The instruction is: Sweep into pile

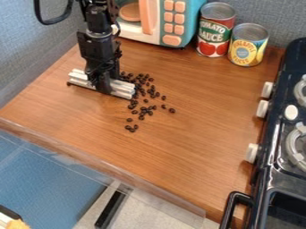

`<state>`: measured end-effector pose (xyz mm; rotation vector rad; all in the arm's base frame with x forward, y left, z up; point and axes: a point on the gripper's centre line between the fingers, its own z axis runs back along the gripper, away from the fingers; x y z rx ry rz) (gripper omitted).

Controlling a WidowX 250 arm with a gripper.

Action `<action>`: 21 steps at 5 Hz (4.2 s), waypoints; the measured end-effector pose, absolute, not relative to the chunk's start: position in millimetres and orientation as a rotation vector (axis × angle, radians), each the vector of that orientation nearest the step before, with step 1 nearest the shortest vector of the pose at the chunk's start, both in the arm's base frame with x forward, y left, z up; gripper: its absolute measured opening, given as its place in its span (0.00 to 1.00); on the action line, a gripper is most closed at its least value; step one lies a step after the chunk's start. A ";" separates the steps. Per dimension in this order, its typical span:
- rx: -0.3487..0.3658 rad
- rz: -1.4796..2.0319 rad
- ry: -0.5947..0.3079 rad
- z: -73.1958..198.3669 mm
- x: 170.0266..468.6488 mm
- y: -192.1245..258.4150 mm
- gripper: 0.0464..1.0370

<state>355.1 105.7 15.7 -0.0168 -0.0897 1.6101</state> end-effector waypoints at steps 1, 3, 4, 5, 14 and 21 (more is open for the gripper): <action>-0.030 1.638 -0.092 16.6 363.7 106.2 0.33; -0.115 1.627 -0.042 26.2 366.0 87.8 0.33; -0.203 1.591 -0.044 54.0 365.1 71.3 0.33; -0.291 1.541 -0.059 77.5 360.9 59.8 0.33; -0.042 1.698 0.009 20.3 268.4 13.1 0.33; -0.053 1.877 -0.063 14.6 341.2 22.4 0.33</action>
